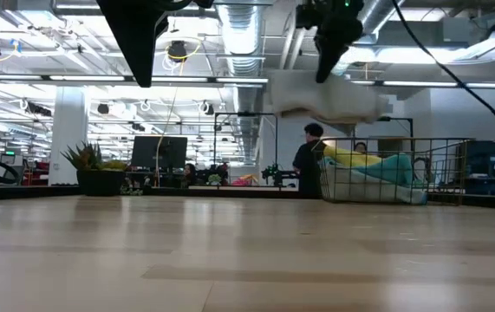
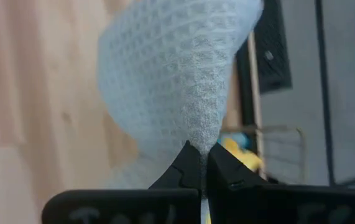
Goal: Fold microfiber towels
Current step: Put the folded gray microfiber cloth into the wire basket
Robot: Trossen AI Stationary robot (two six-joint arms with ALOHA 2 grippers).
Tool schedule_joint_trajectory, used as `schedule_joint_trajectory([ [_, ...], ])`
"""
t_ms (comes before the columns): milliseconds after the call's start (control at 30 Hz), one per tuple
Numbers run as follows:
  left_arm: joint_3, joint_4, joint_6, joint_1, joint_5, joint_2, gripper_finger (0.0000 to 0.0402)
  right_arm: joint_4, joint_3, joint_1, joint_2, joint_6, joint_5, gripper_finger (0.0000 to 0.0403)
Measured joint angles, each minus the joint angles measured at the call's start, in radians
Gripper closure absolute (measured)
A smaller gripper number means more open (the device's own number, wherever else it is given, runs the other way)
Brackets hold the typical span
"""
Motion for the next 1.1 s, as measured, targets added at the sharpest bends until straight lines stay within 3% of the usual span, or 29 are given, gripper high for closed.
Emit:
schedule_joint_trajectory([
  [300, 0.000, 0.000, -0.001, 0.008, 0.000, 0.000, 0.0269, -0.053, 0.003, -0.217, -0.010, -0.094, 0.032, 0.0387],
  [500, 0.000, 0.000, 0.007, 0.025, 0.000, 0.000, 0.0269, -0.015, -0.078, -0.314, -0.009, -0.152, -0.043, 0.0387],
  [967, 0.000, 0.000, 0.093, 0.073, 0.000, 0.000, 0.0269, 0.068, -0.256, -0.370, -0.008, -0.228, -0.051, 0.0386],
  [1100, 0.000, 0.000, 0.116, 0.086, 0.000, 0.000, 0.0269, 0.082, -0.271, -0.369, -0.007, -0.204, -0.050, 0.0357],
])
